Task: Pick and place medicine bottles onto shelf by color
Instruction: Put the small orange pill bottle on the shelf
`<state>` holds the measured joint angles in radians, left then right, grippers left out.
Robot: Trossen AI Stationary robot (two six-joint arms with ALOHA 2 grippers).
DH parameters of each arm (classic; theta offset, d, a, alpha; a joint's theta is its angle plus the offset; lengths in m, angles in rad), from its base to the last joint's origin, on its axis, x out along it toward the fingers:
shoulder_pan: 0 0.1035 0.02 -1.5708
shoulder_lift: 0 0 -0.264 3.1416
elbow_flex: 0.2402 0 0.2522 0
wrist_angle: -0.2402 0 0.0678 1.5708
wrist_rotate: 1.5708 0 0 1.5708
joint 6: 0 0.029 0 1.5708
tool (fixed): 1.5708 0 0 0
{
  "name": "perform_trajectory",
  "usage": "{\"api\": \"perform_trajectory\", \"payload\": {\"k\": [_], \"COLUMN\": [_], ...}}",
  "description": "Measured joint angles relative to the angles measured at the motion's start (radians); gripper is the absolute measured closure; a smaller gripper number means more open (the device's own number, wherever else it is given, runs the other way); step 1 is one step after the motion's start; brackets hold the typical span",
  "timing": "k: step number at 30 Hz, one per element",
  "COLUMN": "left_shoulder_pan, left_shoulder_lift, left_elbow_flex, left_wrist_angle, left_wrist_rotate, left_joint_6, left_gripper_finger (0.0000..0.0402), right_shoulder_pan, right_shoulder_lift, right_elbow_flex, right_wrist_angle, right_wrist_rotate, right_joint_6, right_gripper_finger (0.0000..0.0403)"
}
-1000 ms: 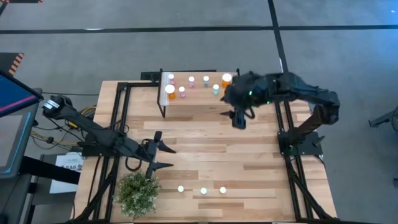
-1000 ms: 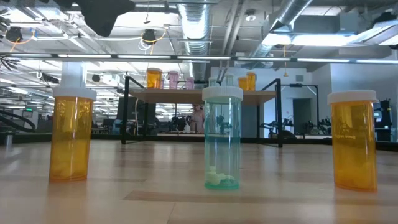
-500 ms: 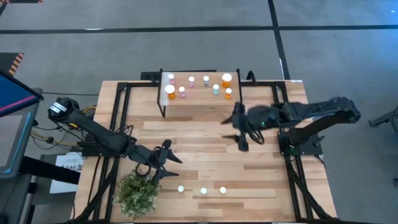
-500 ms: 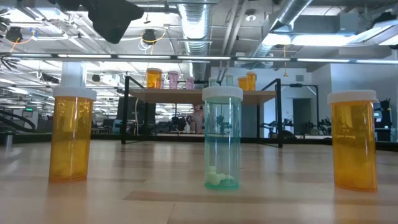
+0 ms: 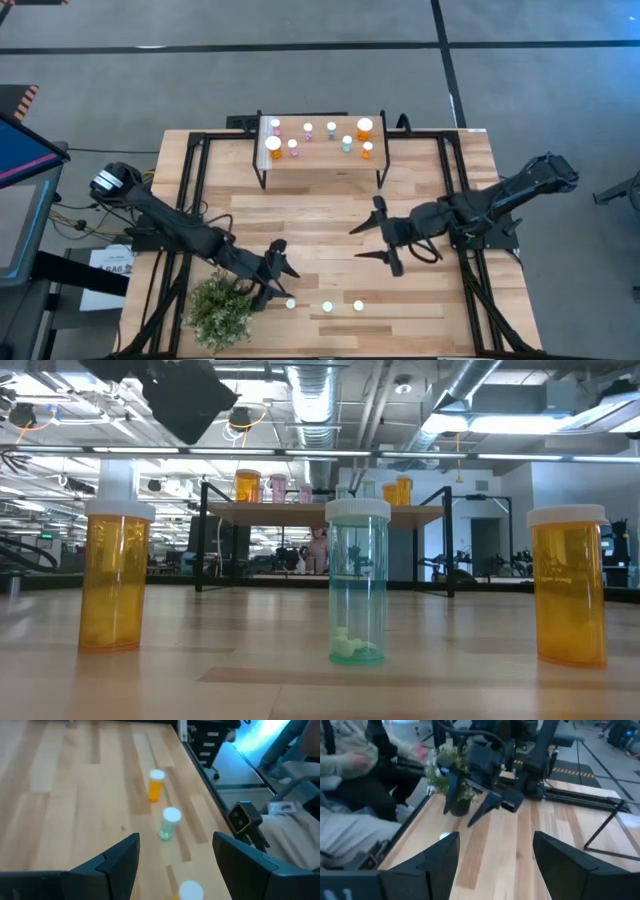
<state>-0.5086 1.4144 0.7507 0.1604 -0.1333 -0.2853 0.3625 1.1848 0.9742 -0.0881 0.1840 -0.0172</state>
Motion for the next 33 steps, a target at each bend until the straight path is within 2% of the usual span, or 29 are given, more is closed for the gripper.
{"api": "perform_trajectory", "payload": {"k": [5,11,18,24,33], "left_shoulder_pan": [-0.035,-0.048,-0.048,-0.059,-0.077], "left_shoulder_lift": [0.094,0.194,0.273,0.291,0.291], "left_elbow_flex": [0.065,0.186,0.284,0.303,0.304], "left_wrist_angle": [-0.052,-0.273,-0.437,-0.455,-0.495], "left_wrist_rotate": [0.024,0.014,0.024,0.048,0.013], "left_joint_6": [-0.014,-0.034,-0.06,-0.075,-0.086], "left_gripper_finger": [0.0164,0.0164,0.0164,0.0164,0.0164], "right_shoulder_pan": [0.012,0.011,0.015,0.017,0.016], "right_shoulder_lift": [0.021,0.022,0.022,0.023,0.031], "right_elbow_flex": [0.002,0.002,0.002,0.003,0.003], "right_wrist_angle": [0.051,0.072,0.081,0.07,0.074], "right_wrist_rotate": [0.001,0.001,0.002,0.002,0.002], "right_joint_6": [-0.014,-0.012,-0.01,-0.009,-0.01], "right_gripper_finger": [0.0127,0.0127,0.0127,0.0127,0.0127]}}
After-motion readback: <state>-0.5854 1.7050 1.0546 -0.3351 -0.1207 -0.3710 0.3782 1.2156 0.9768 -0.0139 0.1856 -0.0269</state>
